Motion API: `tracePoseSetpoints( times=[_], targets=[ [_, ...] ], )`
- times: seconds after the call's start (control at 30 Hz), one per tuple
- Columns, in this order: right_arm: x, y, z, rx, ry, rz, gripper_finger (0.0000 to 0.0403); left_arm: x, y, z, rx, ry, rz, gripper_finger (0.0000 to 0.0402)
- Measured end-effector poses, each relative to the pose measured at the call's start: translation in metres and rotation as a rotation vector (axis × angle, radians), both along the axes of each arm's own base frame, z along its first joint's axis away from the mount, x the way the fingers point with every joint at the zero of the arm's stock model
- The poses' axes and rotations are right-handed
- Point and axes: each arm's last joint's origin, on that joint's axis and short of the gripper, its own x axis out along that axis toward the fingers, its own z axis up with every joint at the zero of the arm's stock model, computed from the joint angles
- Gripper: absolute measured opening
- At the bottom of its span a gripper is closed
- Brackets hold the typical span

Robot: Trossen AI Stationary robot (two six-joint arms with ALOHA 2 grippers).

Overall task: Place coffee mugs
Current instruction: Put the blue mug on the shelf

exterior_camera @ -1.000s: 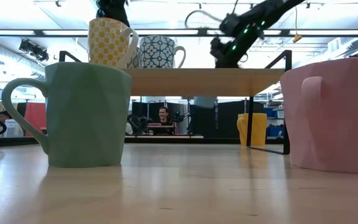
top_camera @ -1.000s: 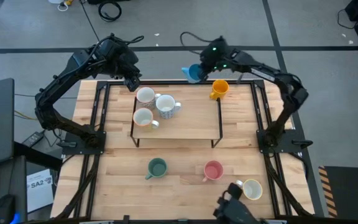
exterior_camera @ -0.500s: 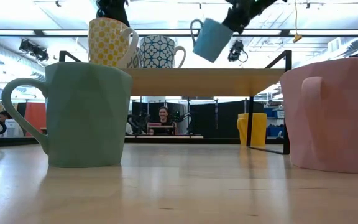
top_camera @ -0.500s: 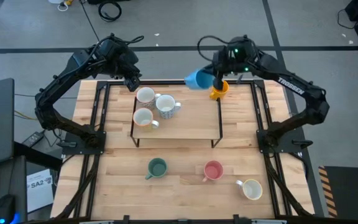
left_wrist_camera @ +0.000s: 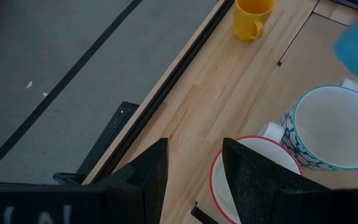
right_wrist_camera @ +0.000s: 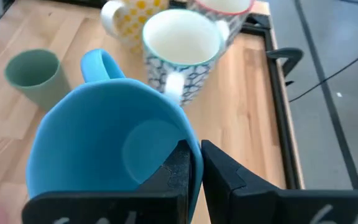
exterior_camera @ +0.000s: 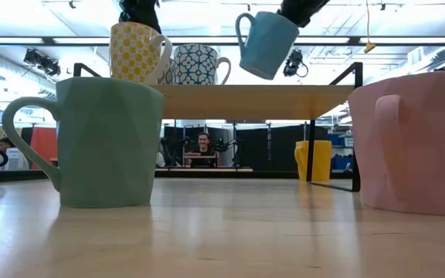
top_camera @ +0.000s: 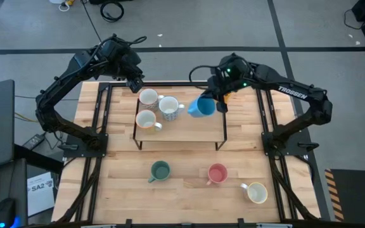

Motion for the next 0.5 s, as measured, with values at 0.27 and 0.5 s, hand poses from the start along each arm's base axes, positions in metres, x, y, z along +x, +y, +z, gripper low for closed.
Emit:
tracePoseSetpoints(
  times=[0.27, 0.5],
  targets=[
    [0.016, 0.000, -0.016, 0.023, 0.059, 0.020, 0.0032, 0.000, 0.000, 0.000, 0.000, 0.000, 0.000, 0.0157],
    [0.030, -0.006, -0.034, 0.045, 0.121, 0.016, 0.0033, 0.000, 0.000, 0.000, -0.001, 0.000, 0.000, 0.0157]
  ],
)
